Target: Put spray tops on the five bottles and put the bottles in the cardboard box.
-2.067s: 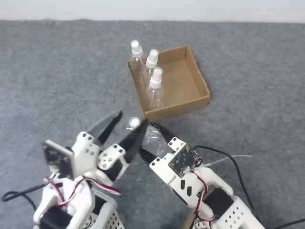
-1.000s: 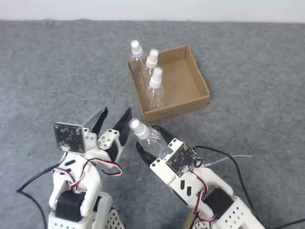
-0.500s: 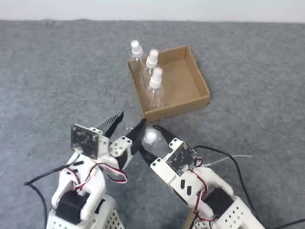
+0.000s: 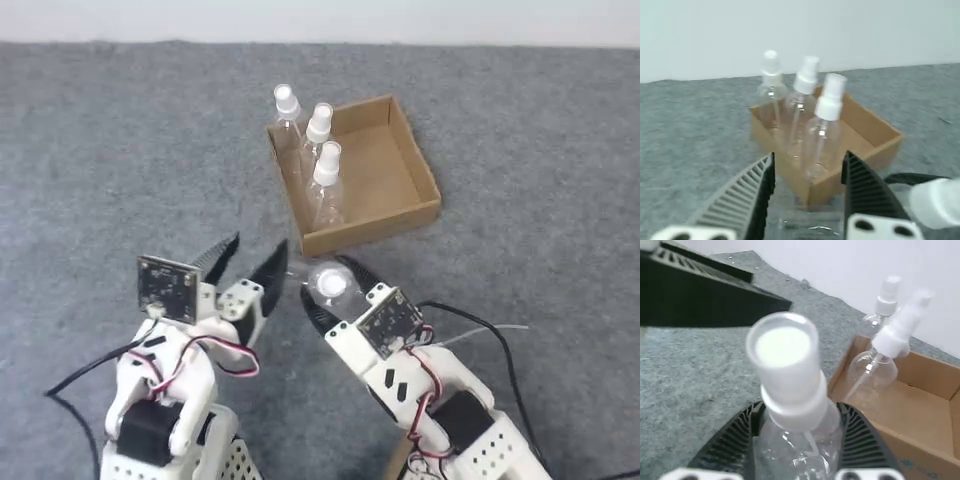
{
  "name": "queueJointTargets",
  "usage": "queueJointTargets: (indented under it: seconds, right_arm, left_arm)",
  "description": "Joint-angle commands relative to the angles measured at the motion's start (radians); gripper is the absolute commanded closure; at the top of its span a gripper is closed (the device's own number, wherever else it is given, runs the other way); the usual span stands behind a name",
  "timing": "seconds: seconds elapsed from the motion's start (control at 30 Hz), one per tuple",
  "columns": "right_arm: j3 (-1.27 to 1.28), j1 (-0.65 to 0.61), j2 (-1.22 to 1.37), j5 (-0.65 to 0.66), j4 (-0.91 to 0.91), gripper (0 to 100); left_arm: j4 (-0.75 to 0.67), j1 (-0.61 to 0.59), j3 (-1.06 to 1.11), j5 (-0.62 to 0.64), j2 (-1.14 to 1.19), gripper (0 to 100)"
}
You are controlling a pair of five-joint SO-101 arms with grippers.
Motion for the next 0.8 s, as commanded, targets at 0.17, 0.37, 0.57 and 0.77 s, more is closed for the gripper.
queueJointTargets:
  seconds: [0.17,0.37,0.57,0.77]
  right_arm:
    - [0.021,0.099,-0.024,0.014,0.005,93.7]
    - [0.021,0.099,-0.024,0.006,0.007,93.7]
    - [0.021,0.101,-0.024,0.006,0.021,93.7]
    - [0.015,0.194,-0.025,0.006,0.015,93.7]
  left_arm:
    - [-0.005,-0.278,-0.036,-0.069,-0.018,80]
    - [-0.011,-0.456,0.064,-0.078,-0.018,80]
    - [-0.012,-0.525,0.163,-0.08,-0.018,80]
    - [-0.031,-0.566,0.174,-0.072,-0.018,85]
